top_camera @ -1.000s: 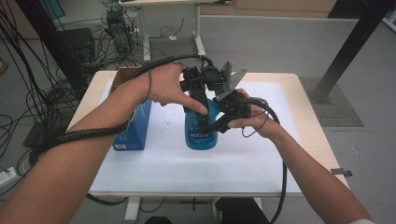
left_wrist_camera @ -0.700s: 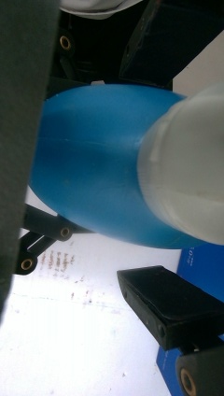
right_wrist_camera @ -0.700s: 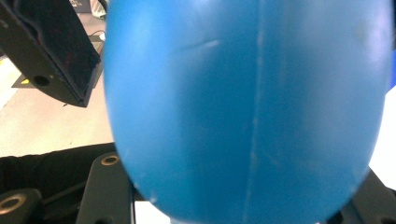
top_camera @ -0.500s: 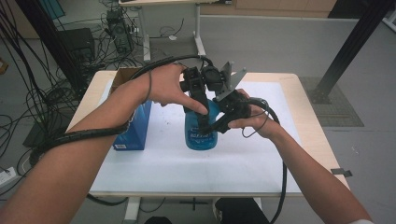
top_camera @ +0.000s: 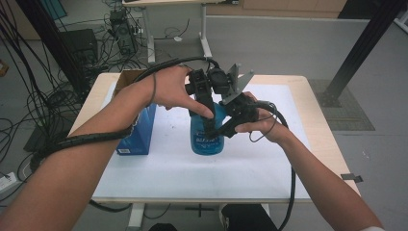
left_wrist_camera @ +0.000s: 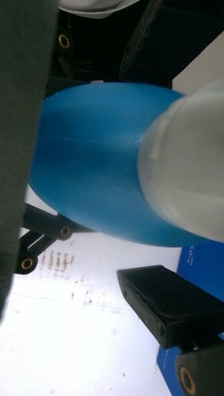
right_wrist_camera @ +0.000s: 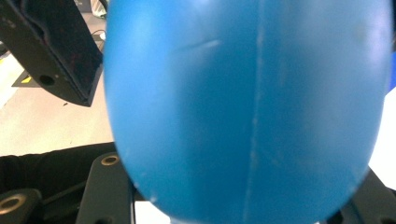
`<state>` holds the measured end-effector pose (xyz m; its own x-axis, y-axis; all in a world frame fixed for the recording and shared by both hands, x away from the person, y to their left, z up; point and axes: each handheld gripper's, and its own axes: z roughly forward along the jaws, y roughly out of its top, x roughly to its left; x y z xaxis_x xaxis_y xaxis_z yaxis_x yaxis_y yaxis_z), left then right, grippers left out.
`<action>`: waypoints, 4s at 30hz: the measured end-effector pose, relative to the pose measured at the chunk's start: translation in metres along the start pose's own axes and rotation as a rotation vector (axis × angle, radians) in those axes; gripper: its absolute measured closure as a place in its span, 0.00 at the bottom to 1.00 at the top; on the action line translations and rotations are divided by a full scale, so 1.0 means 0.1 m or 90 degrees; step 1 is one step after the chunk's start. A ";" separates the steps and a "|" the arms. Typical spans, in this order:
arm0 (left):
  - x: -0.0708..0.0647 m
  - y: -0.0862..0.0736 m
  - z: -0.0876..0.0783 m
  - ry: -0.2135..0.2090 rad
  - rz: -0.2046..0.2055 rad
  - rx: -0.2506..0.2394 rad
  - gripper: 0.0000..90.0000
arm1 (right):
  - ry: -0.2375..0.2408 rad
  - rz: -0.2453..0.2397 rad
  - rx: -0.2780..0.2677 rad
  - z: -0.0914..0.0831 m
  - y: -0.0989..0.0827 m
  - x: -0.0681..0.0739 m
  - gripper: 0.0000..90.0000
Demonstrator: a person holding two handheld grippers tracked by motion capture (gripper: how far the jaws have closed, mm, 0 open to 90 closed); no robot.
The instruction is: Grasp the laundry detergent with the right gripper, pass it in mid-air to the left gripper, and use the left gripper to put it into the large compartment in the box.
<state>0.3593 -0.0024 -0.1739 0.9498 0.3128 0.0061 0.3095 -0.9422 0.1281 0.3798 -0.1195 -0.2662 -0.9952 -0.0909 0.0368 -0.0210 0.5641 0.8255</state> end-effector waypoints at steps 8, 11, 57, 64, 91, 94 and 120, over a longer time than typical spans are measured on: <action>0.00 0.00 0.00 0.002 0.003 0.000 0.09 | 0.000 0.009 0.005 0.00 0.00 0.01 0.48; 0.00 0.00 0.00 0.005 0.008 0.002 0.10 | 0.001 0.011 0.005 0.00 0.00 0.02 0.48; -0.02 0.05 -0.02 0.020 0.092 0.052 0.40 | -0.019 -0.003 0.000 -0.01 -0.04 0.06 0.48; -0.02 0.05 -0.02 0.023 0.091 0.052 0.40 | -0.020 -0.002 0.001 -0.01 -0.04 0.05 0.48; -0.05 0.05 -0.03 0.035 0.088 0.043 0.40 | -0.027 -0.010 -0.003 -0.02 -0.04 0.06 0.48; -0.06 0.05 -0.03 0.035 0.088 0.041 0.40 | -0.027 -0.008 -0.004 -0.03 -0.04 0.07 0.48; -0.05 0.06 -0.02 0.037 0.079 0.046 0.41 | -0.026 -0.007 -0.009 -0.02 -0.05 0.05 0.47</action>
<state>0.3560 -0.0095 -0.1712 0.9774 0.1974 0.0751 0.1939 -0.9797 0.0516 0.3750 -0.1245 -0.2690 -0.9980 -0.0627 0.0049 -0.0306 0.5521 0.8332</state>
